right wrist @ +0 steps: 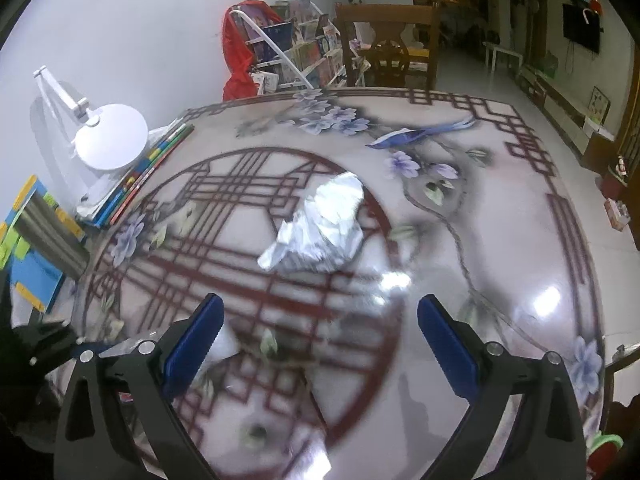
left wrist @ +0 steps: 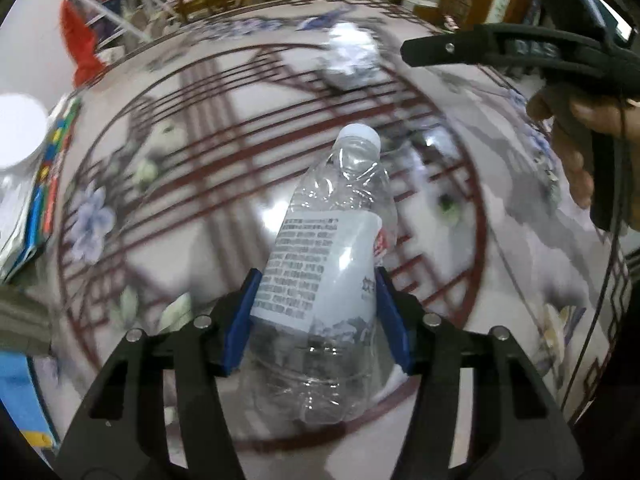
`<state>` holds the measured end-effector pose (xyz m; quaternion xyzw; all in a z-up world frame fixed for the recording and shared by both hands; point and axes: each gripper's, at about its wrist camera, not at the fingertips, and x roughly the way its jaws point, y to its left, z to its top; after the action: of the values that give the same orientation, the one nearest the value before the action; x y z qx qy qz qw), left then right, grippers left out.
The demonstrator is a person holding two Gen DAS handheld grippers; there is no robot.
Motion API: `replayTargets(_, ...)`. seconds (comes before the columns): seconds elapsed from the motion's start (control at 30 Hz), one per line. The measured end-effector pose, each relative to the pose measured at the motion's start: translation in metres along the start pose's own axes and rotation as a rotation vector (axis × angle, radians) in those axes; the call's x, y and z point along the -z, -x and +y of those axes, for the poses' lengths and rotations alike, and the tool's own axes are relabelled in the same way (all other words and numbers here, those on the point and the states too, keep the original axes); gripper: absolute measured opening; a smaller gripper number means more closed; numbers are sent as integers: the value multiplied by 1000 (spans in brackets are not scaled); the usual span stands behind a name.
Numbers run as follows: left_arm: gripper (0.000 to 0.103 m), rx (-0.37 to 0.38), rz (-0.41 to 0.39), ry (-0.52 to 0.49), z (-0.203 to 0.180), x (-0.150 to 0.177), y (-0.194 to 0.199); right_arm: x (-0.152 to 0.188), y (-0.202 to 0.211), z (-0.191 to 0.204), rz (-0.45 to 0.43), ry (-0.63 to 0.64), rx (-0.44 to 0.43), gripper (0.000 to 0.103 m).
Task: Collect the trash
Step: 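Grasp the clear plastic bottle with the left tool while the right grasps the silver foil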
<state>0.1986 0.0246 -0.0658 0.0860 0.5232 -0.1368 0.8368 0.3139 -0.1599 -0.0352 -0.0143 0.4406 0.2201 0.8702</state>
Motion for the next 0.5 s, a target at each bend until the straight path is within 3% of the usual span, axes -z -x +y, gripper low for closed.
replayTargets(0.23, 54, -47, -25, 132, 39, 9, 10, -21, -45, 7, 21, -39, 12, 94)
replayTargets(0.5, 53, -35, -38, 157, 47, 10, 10, -32, -82, 13, 40, -26, 83, 91)
